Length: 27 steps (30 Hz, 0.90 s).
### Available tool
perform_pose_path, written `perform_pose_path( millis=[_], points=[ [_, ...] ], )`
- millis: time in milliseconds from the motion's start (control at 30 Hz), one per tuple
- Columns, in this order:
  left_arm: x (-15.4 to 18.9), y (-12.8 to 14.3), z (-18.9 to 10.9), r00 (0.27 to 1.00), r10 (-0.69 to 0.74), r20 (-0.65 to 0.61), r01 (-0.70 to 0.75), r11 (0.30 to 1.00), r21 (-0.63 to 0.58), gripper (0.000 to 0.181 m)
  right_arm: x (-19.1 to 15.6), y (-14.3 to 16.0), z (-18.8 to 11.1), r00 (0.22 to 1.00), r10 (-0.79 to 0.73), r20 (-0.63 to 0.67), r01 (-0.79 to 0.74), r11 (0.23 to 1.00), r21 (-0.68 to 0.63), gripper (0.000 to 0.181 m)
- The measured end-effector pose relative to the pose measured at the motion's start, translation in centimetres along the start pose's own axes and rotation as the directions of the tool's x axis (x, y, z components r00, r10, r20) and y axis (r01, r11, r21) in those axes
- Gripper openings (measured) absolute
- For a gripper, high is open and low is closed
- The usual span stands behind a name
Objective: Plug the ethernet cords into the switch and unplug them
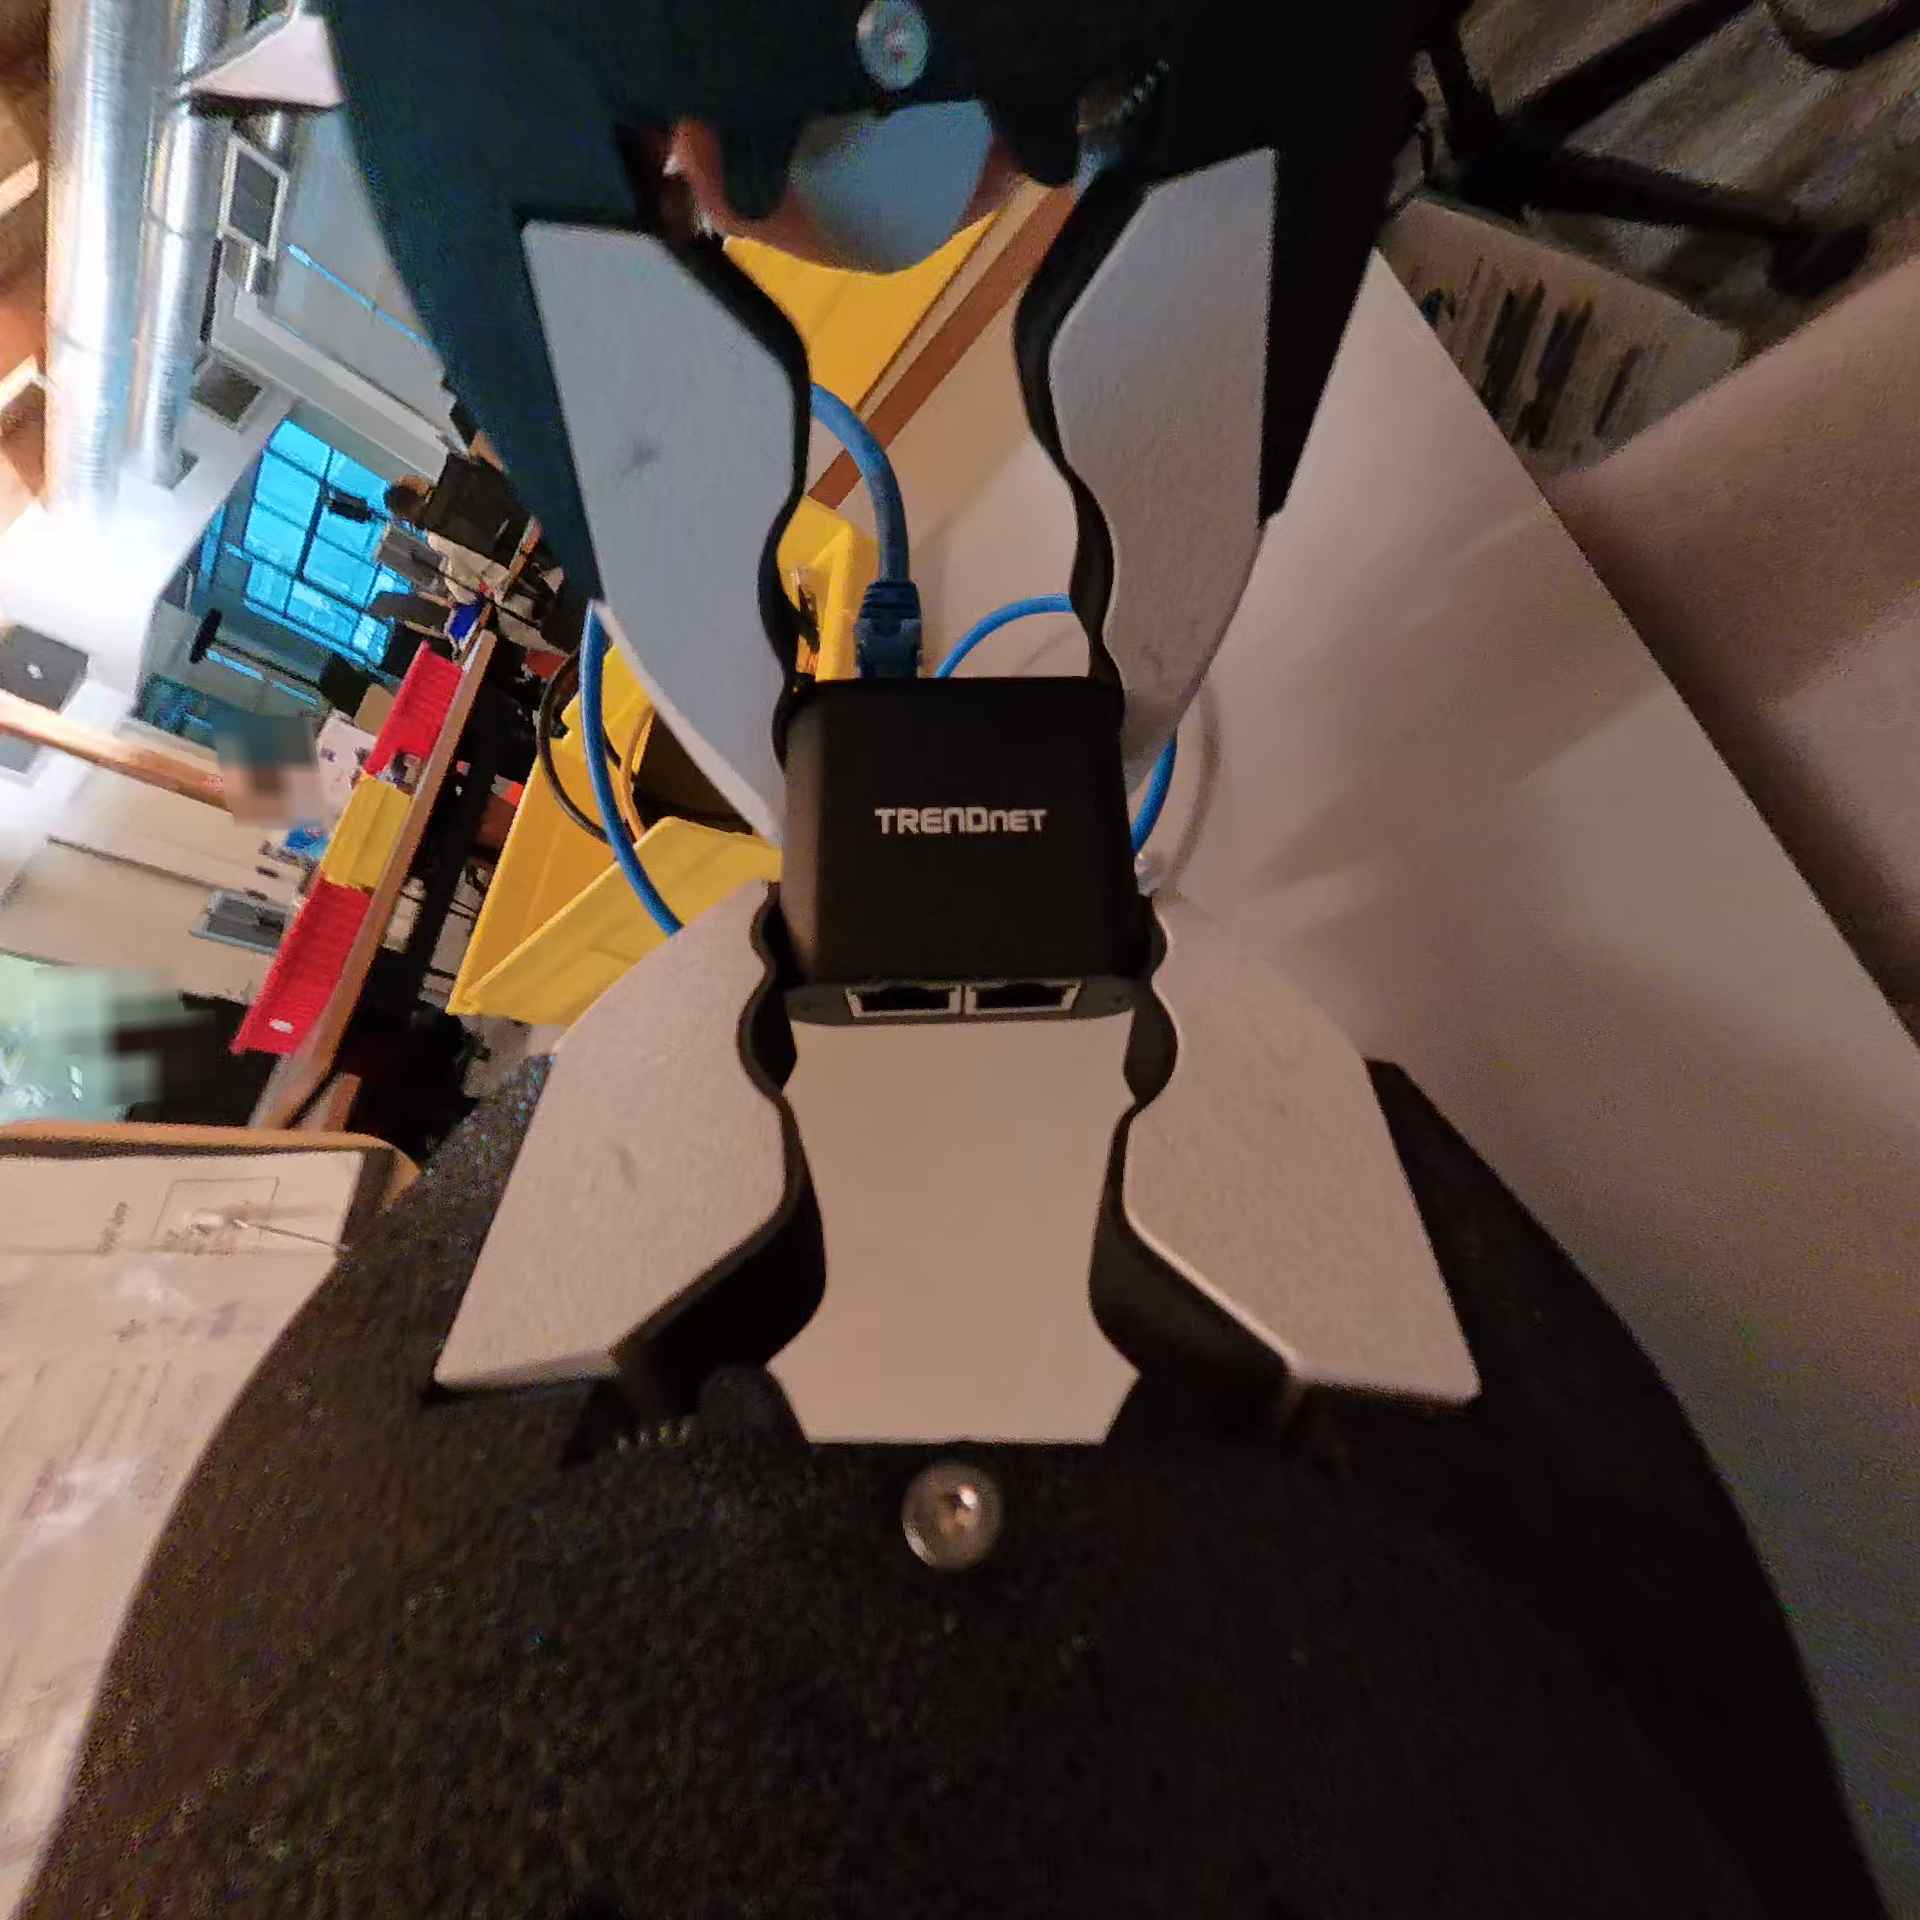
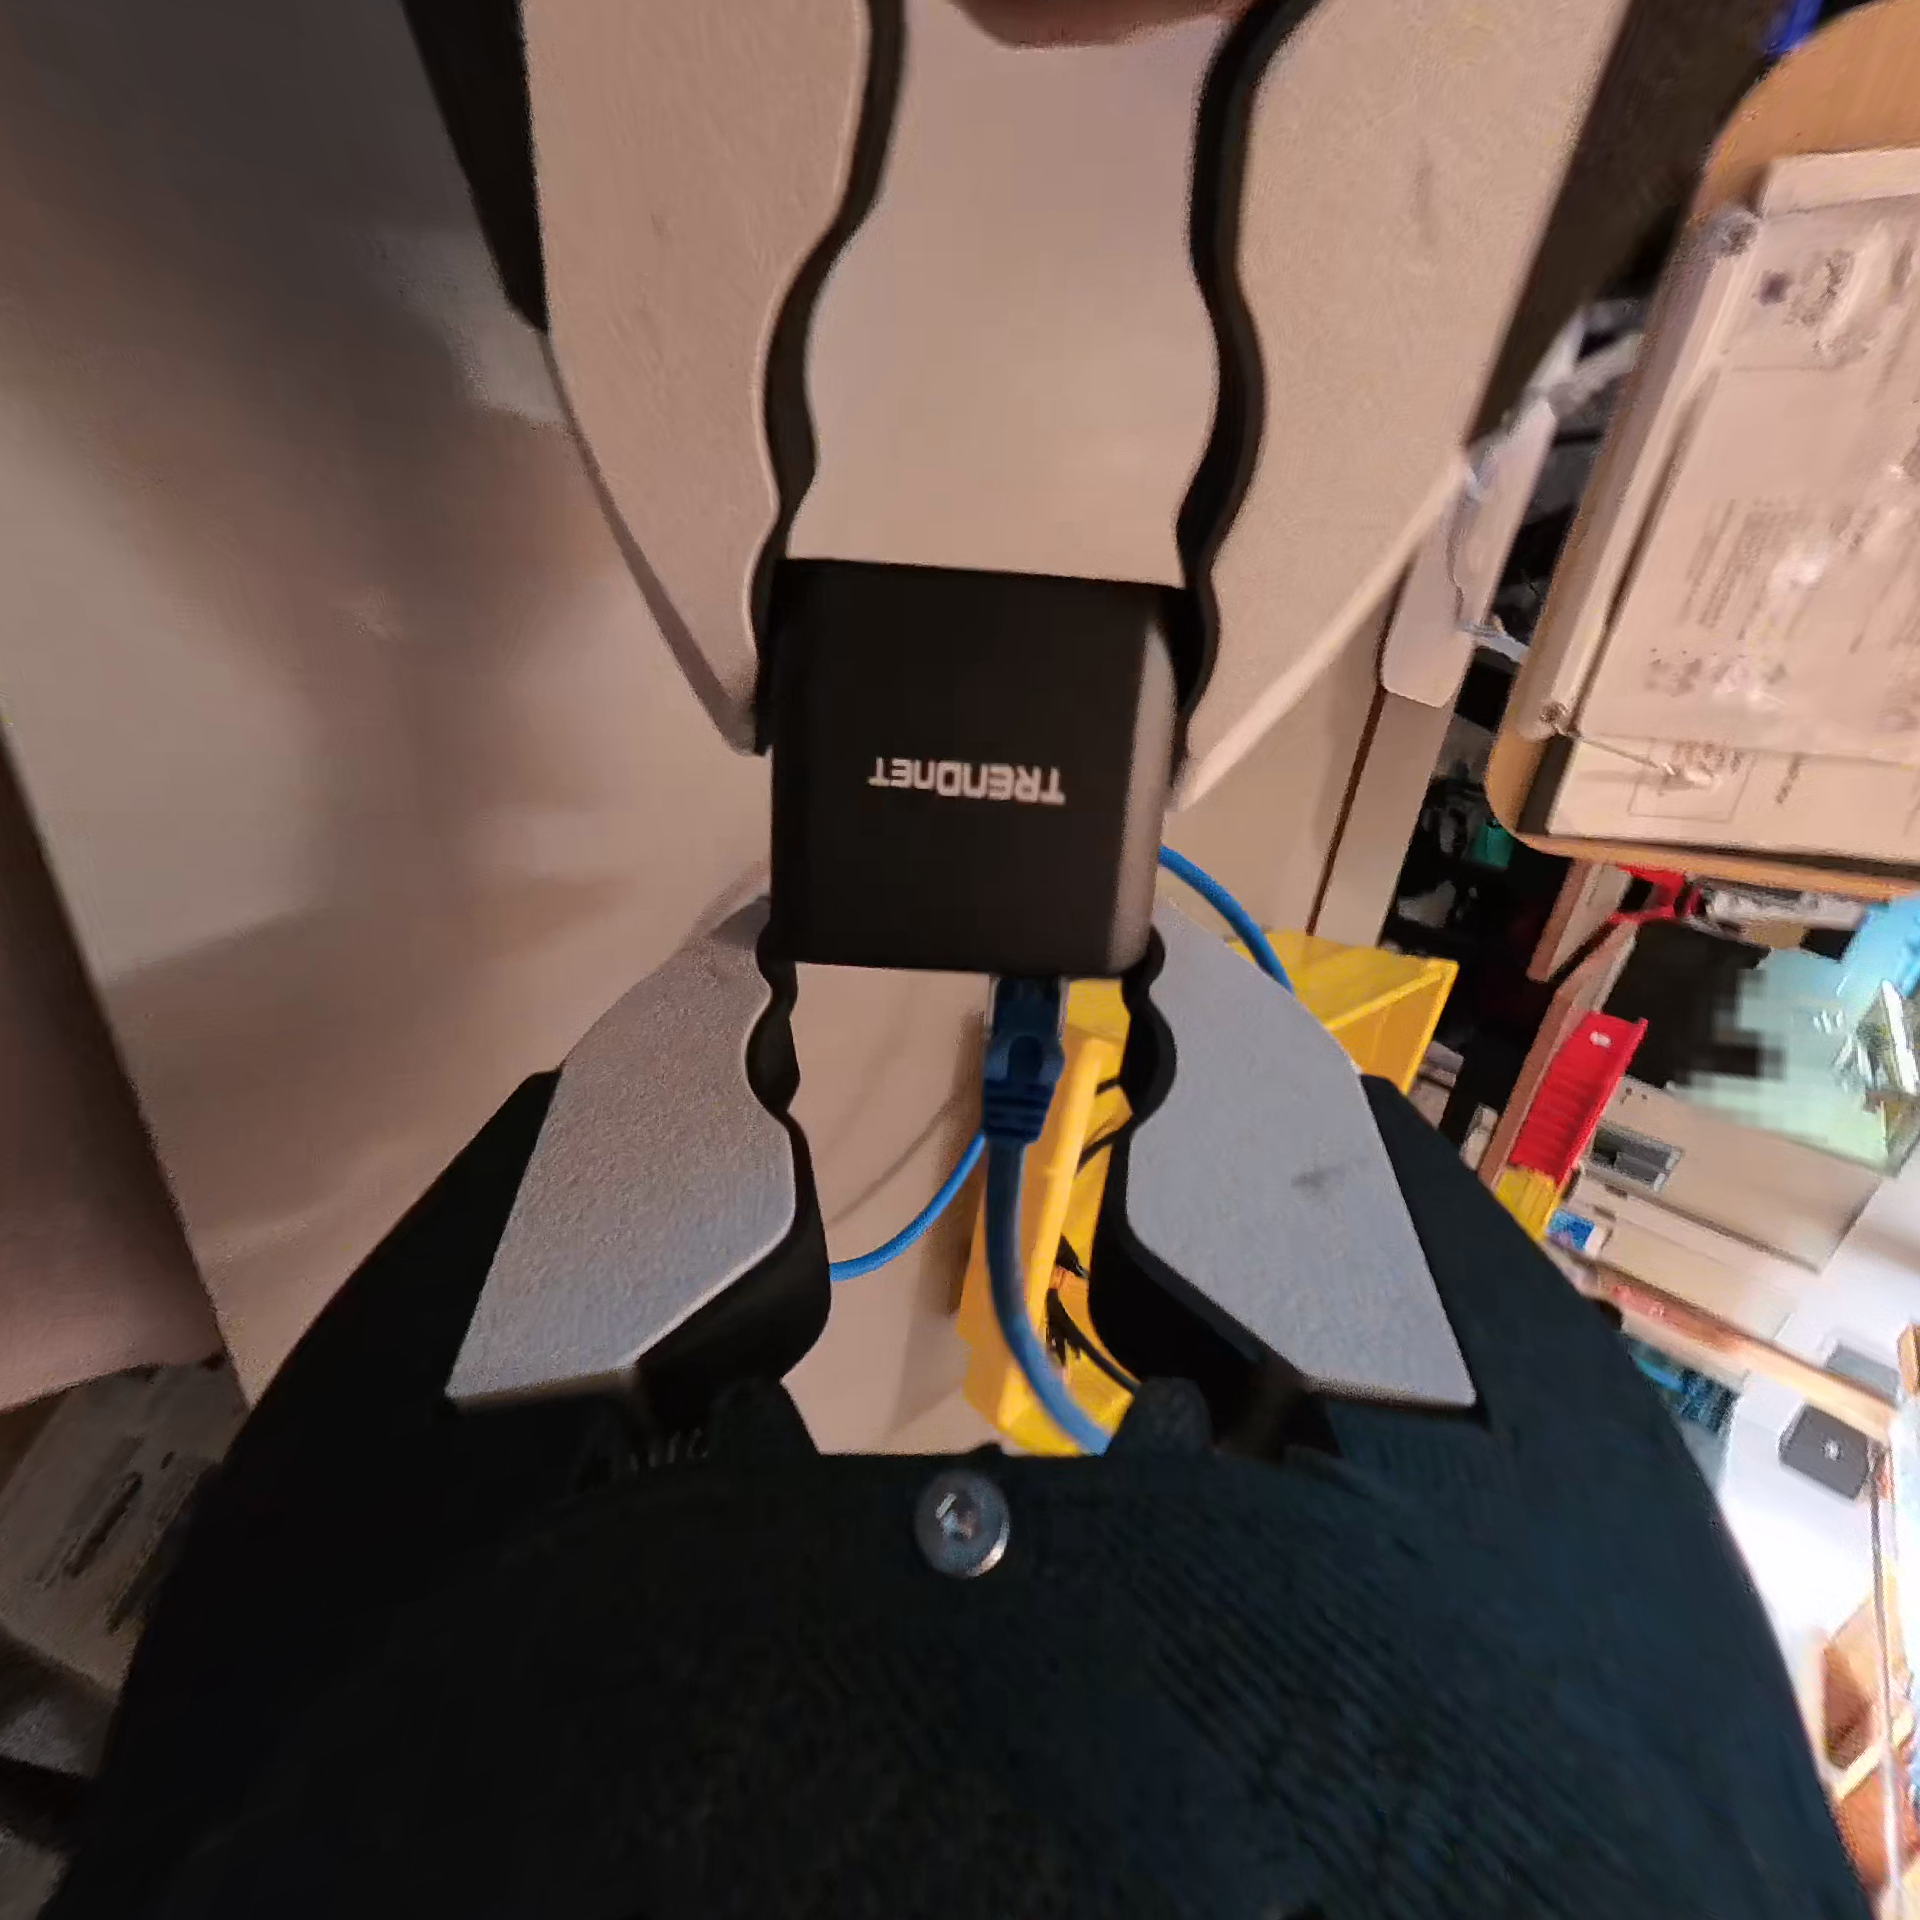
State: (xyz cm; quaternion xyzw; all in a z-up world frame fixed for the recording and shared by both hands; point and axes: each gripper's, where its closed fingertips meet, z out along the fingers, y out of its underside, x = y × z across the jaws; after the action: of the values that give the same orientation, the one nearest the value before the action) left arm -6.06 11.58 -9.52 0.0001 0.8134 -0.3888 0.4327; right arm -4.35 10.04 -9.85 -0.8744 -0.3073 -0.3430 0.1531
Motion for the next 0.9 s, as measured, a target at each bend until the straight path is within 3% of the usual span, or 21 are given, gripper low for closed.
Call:
perform_pose_path(
  millis=[33,133,200,267,333,467,600,733,900],
  points=[
    [-0.4,0.1,0.1,0.998,-0.052,0.019,0.052,0.999,0.01,0.062,0.8,0.4,-0.1,0.998,0.043,-0.044,-0.043,0.999,0.003,0.064],
    [-2.2,0.9,-0.3,0.969,-0.236,0.071,0.23,0.969,0.088,0.061,3.5,1.9,-1.4,0.953,0.233,-0.195,-0.225,0.972,0.062,0.074],
    [-3.6,1.5,-1.1,0.92,-0.383,0.087,0.365,0.915,0.17,0.061,4.8,1.2,-2.3,0.872,0.458,-0.172,-0.408,0.876,0.258,0.081],
    [-4.5,1.9,-1.6,0.846,-0.532,0.045,0.506,0.826,0.249,0.061,5.9,-0.7,-3.6,0.747,0.665,-0.017,-0.572,0.655,0.494,0.077],
    [-5.2,2.4,-2.0,0.774,-0.634,0.009,0.602,0.739,0.301,0.061,7.0,-1.5,-4.3,0.578,0.796,0.18,-0.699,0.369,0.613,0.077],
    [-5.7,3.5,-2.2,0.709,-0.705,0.005,0.666,0.673,0.322,0.061,8.3,-1.0,-2.6,0.184,0.848,0.498,-0.825,-0.142,0.547,0.068],
    [-5.5,3.4,-2.0,0.756,-0.653,0.039,0.611,0.726,0.317,0.061,8.1,-2.0,0.0,-0.061,0.69,0.721,-0.788,-0.477,0.389,0.061],
    [-4.7,3.7,-1.2,0.808,-0.583,0.085,0.551,0.798,0.244,0.061,8.3,-2.7,1.0,-0.186,0.493,0.85,-0.698,-0.675,0.238,0.034],
    [-4.5,4.0,-0.7,0.814,-0.572,0.102,0.546,0.813,0.202,0.061,8.0,-2.9,1.7,-0.237,0.435,0.869,-0.657,-0.73,0.187,0.022]
  ],
)
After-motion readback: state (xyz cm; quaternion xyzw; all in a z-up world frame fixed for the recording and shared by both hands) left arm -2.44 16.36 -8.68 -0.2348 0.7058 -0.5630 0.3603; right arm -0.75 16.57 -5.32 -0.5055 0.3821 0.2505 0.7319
